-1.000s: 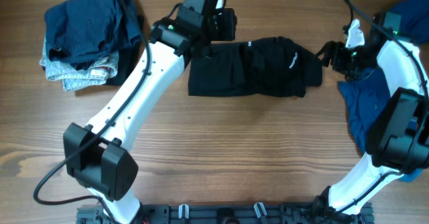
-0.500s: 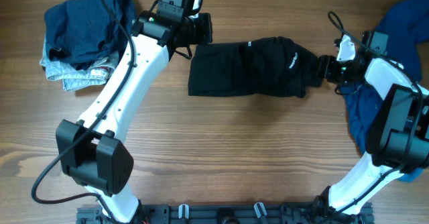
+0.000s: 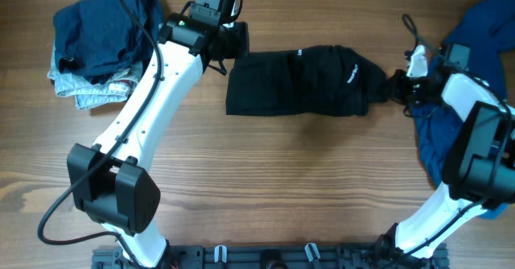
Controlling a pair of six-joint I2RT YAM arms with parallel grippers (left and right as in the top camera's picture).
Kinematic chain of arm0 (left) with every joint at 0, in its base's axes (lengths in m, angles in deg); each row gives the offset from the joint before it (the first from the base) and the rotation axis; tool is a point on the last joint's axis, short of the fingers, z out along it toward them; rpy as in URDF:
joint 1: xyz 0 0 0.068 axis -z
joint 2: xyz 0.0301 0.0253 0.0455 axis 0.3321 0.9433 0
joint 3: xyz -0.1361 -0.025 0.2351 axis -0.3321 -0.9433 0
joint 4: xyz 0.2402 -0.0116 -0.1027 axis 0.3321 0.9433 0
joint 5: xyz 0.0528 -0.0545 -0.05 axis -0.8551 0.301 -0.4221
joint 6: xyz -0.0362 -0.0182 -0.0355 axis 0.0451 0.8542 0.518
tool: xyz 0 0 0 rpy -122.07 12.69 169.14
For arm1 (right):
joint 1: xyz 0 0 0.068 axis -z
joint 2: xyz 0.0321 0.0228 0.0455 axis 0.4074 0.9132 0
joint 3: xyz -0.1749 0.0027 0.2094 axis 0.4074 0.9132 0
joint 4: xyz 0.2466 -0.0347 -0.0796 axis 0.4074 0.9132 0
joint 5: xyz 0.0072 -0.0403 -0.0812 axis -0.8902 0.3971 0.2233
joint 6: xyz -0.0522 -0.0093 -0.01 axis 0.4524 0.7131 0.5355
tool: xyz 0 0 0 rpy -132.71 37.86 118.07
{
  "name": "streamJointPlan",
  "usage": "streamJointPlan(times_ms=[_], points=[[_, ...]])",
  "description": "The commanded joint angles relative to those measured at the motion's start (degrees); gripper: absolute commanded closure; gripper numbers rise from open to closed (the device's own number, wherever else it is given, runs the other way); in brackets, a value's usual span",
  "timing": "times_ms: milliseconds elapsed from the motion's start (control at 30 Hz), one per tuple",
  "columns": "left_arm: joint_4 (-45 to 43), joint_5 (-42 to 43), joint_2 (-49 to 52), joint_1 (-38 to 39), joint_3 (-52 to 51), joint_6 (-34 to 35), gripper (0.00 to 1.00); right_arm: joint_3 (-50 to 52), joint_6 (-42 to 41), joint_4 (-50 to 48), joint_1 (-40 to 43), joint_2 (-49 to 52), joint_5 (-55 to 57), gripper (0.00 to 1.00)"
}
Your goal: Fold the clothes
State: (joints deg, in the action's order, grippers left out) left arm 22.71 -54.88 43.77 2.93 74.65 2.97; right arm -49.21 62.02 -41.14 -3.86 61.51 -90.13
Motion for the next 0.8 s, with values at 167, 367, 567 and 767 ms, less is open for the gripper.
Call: streamJointPlan(times_ms=[167, 367, 567, 767], points=[[1.73, -2.71, 0.22, -0.5, -0.04, -0.94, 0.71, -8.44, 3.85, 6.58, 6.38, -5.88, -4.11, 0.96], [1.99, -3.39, 0.22, -1.11, -0.04, -0.94, 0.71, -12.35, 6.01, 12.2, 3.32, -5.97, -6.32, 0.96], [2.82, -3.37, 0.22, -4.22, -0.04, -0.9, 0.73, -19.87, 7.48, 18.99, -3.32, -9.09, -8.61, 0.96], [4.87, -3.39, 0.22, -10.34, -0.04, -0.94, 0.72, -25.31, 5.66, 20.17, -12.22, -13.35, -8.31, 0.96]])
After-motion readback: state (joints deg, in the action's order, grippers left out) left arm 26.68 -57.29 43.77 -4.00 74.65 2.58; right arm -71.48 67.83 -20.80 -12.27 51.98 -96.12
